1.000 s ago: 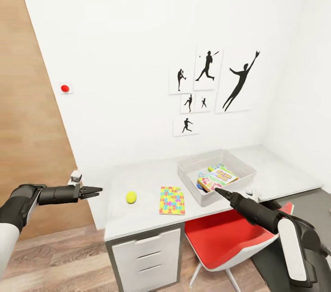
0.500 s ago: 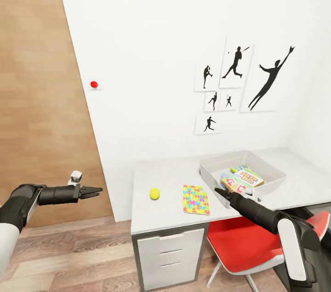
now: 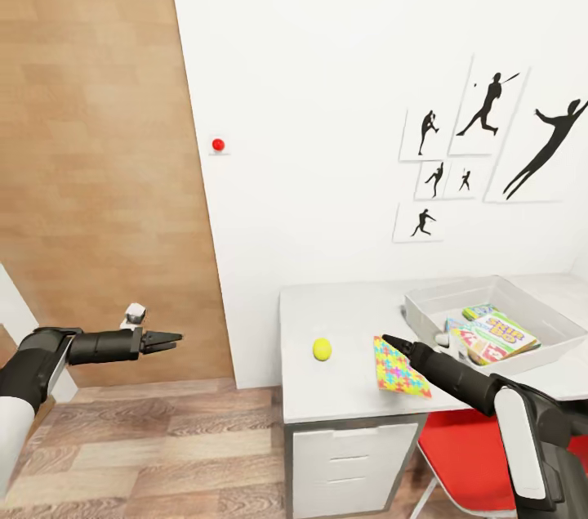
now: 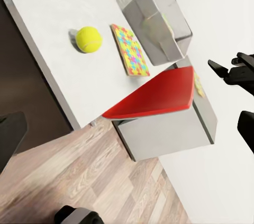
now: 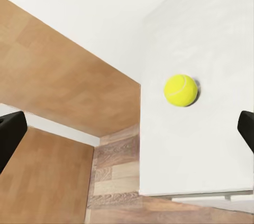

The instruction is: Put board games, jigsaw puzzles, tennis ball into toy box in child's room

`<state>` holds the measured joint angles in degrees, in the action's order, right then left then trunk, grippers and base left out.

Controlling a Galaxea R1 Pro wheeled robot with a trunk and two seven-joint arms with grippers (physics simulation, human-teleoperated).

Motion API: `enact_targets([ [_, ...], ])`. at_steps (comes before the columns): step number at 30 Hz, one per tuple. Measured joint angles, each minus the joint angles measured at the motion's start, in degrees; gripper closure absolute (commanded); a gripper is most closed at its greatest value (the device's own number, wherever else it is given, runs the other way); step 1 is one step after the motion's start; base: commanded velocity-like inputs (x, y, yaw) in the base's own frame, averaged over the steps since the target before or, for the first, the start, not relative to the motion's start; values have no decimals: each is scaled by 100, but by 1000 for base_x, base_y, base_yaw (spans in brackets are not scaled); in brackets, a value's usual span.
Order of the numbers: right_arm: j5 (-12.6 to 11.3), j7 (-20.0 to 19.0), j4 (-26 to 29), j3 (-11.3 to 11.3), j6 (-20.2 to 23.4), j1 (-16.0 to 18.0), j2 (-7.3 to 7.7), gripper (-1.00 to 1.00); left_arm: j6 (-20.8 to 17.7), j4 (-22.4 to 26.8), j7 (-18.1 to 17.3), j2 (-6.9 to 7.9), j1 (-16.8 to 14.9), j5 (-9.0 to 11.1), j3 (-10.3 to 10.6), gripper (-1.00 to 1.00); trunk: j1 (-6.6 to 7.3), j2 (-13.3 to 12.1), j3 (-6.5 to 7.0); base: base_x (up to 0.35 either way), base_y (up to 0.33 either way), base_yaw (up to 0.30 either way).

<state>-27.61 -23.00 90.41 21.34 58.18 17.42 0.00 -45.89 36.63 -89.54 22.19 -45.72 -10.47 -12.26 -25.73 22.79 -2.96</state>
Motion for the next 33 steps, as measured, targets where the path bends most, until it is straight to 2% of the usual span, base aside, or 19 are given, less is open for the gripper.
enact_targets([
  [11, -4, -1, -13, 1, 1, -1, -5, -100, 8, -2, 0, -1, -1, 0, 0, -100, -1, 0, -85, 202, 167, 100],
  [24, 1, -1, -7, 1, -4, -4, -8, -100, 9, -2, 0, -1, 0, 0, 0, -100, -1, 0, -92, 18, 11, 2],
  [33, -9, -8, -14, 6, -68, -9, 9, -100, 9, -2, 0, -2, 0, 0, 0, -100, 0, 0, -113, 206, 162, 0],
])
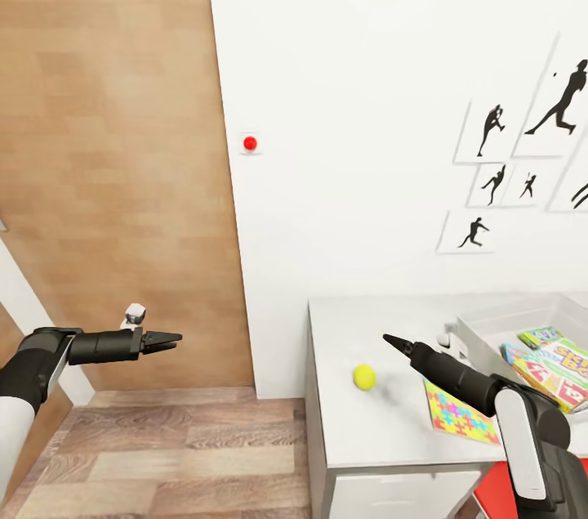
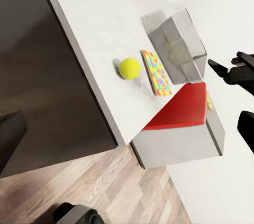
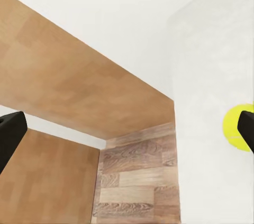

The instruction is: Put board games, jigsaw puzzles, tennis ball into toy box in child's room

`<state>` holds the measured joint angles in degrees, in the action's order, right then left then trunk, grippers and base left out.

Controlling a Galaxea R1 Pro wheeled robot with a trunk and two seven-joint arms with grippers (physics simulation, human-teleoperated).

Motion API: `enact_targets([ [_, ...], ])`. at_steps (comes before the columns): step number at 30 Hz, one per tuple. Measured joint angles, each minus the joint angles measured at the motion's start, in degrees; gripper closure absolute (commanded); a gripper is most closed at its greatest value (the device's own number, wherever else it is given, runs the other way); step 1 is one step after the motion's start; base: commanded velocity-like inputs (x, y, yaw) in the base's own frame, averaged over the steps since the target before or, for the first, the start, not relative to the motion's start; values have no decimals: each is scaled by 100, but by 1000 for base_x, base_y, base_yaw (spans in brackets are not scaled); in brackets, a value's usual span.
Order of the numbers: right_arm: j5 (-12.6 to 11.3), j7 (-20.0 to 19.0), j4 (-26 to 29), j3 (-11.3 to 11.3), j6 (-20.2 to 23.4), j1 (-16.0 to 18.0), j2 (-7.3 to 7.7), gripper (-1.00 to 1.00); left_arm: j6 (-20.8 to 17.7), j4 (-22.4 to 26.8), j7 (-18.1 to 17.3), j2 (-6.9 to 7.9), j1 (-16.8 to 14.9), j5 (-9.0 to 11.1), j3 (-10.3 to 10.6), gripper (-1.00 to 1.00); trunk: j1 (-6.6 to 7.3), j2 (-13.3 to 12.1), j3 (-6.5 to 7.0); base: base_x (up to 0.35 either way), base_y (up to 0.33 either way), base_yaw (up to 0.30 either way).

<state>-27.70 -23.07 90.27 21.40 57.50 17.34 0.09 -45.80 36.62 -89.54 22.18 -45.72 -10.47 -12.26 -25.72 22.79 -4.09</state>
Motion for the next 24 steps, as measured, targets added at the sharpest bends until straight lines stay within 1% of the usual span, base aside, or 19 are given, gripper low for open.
enact_targets([
  [5, 1, -1, -2, -4, -8, 0, -4, -100, 0, -1, 0, 1, -1, 0, 0, -100, -2, -1, -30, 150, 92, 0],
  [14, 0, 1, -2, -5, -10, 4, 1, -100, 0, -1, 0, 1, -1, 0, 0, -100, -2, 0, -88, 28, 12, 0],
  [21, 2, -2, 3, -5, -14, 1, -7, -100, 4, -1, 0, -5, -1, 3, 0, -100, 0, 0, -132, 215, 1, 0],
  [24, 1, -2, 5, -5, -17, 0, -8, -100, 7, -1, 0, -2, -1, 7, 0, -100, -1, 0, -138, 94, 0, 0],
])
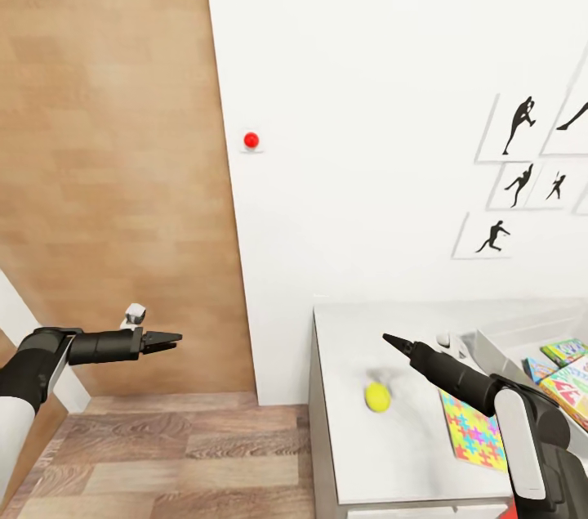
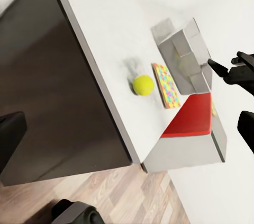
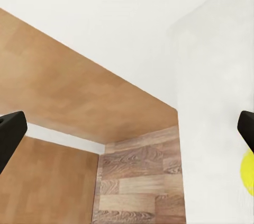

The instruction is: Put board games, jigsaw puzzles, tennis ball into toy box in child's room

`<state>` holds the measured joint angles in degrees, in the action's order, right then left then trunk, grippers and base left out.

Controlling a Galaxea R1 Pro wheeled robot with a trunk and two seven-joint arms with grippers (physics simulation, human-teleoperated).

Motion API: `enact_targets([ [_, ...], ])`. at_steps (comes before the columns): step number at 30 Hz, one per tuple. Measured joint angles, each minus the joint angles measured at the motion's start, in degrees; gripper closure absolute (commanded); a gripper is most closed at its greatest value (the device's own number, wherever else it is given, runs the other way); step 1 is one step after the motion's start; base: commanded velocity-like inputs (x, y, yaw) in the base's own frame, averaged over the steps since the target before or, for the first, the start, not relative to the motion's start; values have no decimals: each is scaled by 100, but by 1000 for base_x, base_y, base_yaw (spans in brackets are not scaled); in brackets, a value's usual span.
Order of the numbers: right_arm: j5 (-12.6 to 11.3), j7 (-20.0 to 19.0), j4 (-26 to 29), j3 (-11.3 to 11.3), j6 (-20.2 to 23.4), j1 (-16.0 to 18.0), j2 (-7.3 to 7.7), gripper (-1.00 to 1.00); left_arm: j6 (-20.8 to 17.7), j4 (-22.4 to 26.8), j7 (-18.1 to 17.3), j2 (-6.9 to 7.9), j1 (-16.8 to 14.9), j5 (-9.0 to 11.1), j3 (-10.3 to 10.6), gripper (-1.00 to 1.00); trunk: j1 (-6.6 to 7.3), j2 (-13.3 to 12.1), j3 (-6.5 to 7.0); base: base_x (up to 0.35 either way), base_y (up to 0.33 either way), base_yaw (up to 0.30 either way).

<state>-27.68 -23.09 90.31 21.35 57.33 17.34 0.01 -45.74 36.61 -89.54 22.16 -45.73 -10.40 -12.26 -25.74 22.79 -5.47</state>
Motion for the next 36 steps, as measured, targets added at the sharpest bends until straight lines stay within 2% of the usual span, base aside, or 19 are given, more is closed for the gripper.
enact_targets([
  [6, 1, 0, 2, 0, -1, 0, -5, -100, 3, 0, 0, -1, 0, -3, -1, -100, 1, 0, -3, 142, 0, 0],
  [18, 7, 5, 0, -3, -137, 0, 0, -100, 4, 0, 0, -6, 0, 1, 0, -100, -1, 0, -3, 15, 0, 0],
  [26, 100, 214, -16, 17, -280, 15, 5, -100, 2, 0, 0, -6, 0, -4, 0, -100, -1, 0, -3, 0, 0, 0],
  [28, 104, 426, -29, 30, -286, 36, 9, -100, 2, 0, 0, -6, 0, -6, 0, -100, -1, 0, -3, 0, 0, 0],
  [31, 112, 949, -31, 28, -296, 60, -2, -100, 2, 0, 0, -7, 0, -6, 0, -100, -1, 0, -3, 0, 0, 0],
  [32, 133, 1333, -33, 18, -311, 70, -15, -100, 2, 0, 0, -10, 0, -6, 0, -100, -1, 0, -3, 0, 0, 0],
  [34, 152, 1815, -39, 8, -371, 75, -26, -100, 2, 0, 0, -12, 0, -6, 0, -100, -1, 0, -3, 0, 0, 0],
  [35, 238, 2294, -53, -1, -478, 78, -38, -100, 2, 0, 0, -13, 0, -7, 0, -100, -1, 0, -3, 0, 0, 0],
  [36, 270, 2559, -62, -14, -544, 78, -44, -100, 2, 0, 0, -13, 0, -7, 0, -100, -1, 0, -3, 0, 0, 0],
])
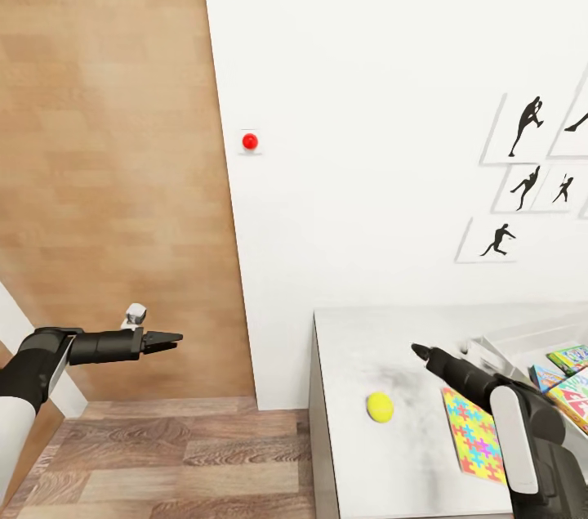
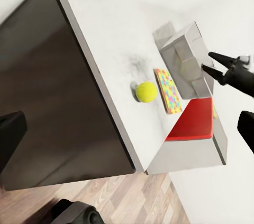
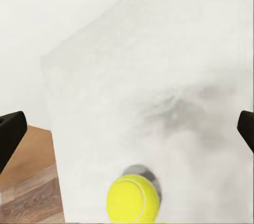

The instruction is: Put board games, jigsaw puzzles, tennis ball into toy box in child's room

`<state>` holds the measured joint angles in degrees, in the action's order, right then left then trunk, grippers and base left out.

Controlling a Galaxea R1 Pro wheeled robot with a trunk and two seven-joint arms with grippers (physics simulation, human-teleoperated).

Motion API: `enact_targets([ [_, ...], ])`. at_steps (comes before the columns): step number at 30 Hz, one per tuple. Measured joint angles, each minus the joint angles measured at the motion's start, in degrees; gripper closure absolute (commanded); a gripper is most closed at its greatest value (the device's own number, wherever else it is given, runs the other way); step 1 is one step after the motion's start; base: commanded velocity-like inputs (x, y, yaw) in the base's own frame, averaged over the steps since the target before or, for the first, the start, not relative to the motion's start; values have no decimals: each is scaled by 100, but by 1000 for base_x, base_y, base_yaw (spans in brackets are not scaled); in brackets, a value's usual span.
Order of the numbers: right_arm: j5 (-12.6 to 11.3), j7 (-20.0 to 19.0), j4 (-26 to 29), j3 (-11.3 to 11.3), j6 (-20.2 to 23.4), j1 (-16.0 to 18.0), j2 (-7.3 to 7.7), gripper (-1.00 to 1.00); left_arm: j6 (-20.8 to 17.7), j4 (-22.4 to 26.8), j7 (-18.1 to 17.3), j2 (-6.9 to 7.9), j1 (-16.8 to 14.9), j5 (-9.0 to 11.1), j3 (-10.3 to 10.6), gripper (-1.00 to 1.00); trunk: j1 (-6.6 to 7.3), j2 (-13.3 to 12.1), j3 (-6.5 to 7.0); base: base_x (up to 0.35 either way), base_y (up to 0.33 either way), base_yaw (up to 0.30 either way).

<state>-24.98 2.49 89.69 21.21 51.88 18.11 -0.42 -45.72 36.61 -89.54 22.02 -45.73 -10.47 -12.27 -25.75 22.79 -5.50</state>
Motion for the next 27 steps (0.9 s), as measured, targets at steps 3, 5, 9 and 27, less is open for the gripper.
enact_targets([
  [3, 22, 1088, -33, -187, -272, 6, -13, -100, -2, 0, 0, -1, 0, 0, 0, -100, 0, 0, 0, 0, 0, 0],
  [5, 10, 1775, -53, -443, -425, 10, -10, -100, -5, 0, 0, -1, 0, 0, 0, -100, 0, 0, 0, 0, 0, 0],
  [9, -17, 2495, -206, -812, -561, 58, 0, -100, -8, 0, 0, -2, 0, 0, 0, -100, 0, 0, 0, 0, 0, 0],
  [27, -35, 2763, -794, -988, -615, 317, -18, -100, -9, -1, 0, 13, -1, -1, -8, -100, 0, 0, -20, 0, 50, -24],
])
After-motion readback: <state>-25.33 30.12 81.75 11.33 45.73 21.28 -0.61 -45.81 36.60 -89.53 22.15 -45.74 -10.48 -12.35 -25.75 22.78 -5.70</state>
